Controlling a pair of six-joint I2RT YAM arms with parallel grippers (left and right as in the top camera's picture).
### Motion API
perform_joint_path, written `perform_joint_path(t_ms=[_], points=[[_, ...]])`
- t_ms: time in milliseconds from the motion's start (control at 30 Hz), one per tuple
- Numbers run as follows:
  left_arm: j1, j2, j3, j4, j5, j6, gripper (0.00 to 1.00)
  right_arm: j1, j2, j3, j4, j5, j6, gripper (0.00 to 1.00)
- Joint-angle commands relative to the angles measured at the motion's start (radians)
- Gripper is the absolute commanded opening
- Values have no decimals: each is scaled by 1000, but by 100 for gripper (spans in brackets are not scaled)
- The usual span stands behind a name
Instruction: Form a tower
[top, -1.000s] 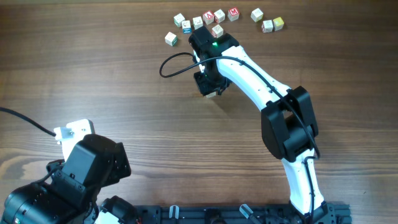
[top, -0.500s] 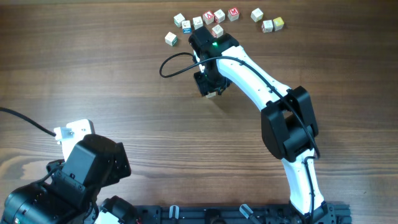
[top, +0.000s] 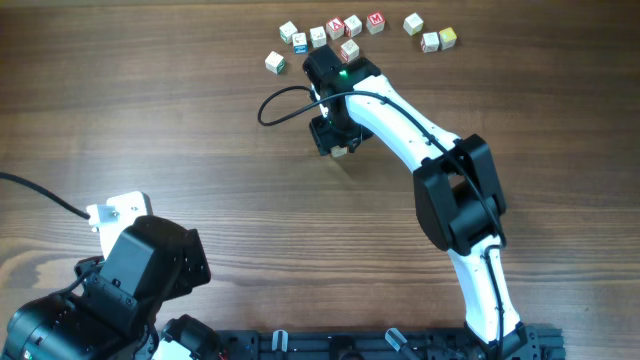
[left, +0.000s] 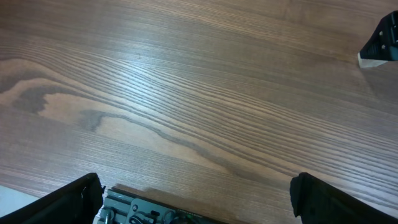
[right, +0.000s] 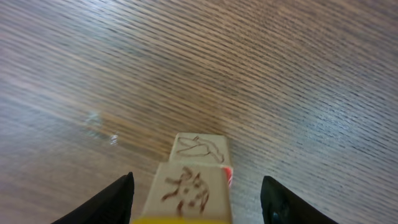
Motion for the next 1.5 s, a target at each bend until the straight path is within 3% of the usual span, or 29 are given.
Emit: perform_joint_path(t_ms=[0, 167, 300, 567, 767, 833, 867, 1133, 1400, 1467], points=[[5, -1, -1, 2, -2, -10, 100, -6, 23, -8, 2, 18, 8, 64], [5, -1, -1, 2, -2, -10, 100, -6, 33, -8, -4, 17, 8, 49], [5, -1, -1, 2, -2, -10, 100, -6, 33, -8, -14, 18, 8, 43], [5, -1, -1, 2, -2, -10, 100, -6, 33, -8, -16, 17, 10, 40], [5, -1, -1, 2, -2, -10, 100, -6, 33, -1, -13, 17, 16, 73], [5, -1, -1, 2, -2, -10, 100, -6, 33, 20, -27, 17, 19, 95], [5, -1, -1, 2, -2, -10, 100, -5, 31, 36, -37, 17, 29, 100], [5, -1, -1, 2, -2, -10, 100, -5, -133, 60, -44, -13, 70, 100], [5, -1, -1, 2, -2, -10, 100, -115, -291, 59, -124, 178, 356, 100], [5, -1, -1, 2, -2, -10, 100, -177, -277, 33, -119, 147, 365, 91]])
